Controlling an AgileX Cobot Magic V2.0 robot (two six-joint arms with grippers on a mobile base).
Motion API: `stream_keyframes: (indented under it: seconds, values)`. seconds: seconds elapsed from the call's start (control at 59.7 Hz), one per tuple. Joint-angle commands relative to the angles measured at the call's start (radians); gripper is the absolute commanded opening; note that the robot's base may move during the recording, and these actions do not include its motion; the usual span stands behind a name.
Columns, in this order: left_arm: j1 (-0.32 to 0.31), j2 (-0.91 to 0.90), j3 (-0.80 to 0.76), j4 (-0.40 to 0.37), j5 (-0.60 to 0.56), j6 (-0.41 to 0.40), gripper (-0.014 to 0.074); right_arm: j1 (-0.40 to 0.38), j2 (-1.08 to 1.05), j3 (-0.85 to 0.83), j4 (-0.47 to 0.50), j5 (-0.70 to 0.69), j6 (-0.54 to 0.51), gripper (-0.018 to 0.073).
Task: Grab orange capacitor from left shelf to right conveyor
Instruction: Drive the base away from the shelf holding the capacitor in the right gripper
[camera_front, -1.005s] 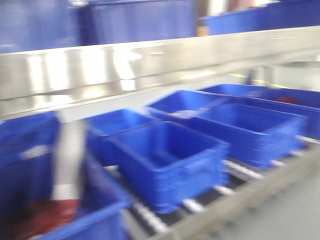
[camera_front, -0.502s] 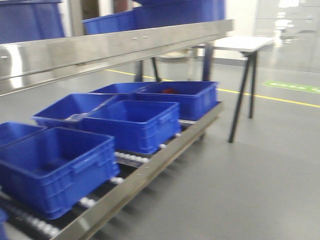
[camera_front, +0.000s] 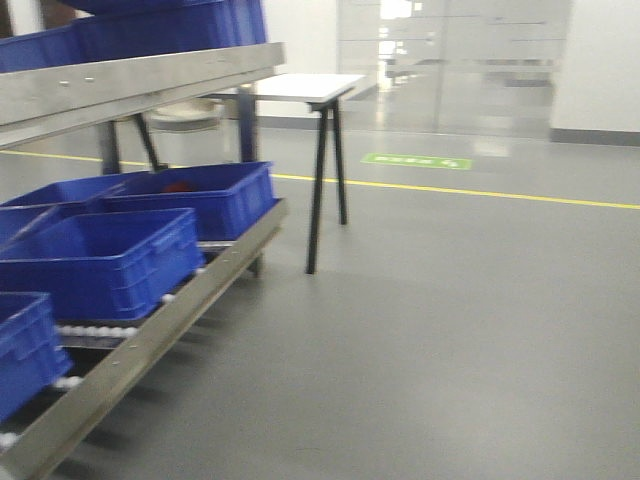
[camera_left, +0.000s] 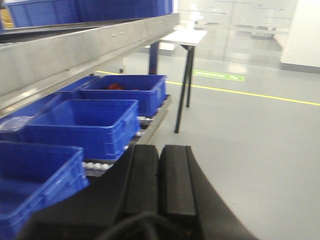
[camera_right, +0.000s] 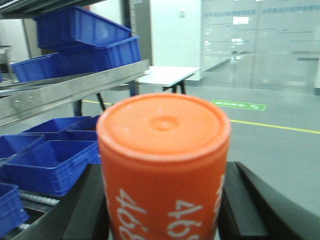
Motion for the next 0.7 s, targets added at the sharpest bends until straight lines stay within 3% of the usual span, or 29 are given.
stream_keyframes:
  seconds: [0.0, 0.687]
  values:
    - [0.002, -0.012, -0.004, -0.002, -0.091, -0.002, -0.0127, -0.008, 0.013, -0.027, -0.007, -0.089, -0.002, 0.0106]
    - [0.002, -0.012, -0.004, -0.002, -0.091, -0.002, -0.0127, -0.008, 0.013, -0.027, -0.007, -0.089, -0.002, 0.0106]
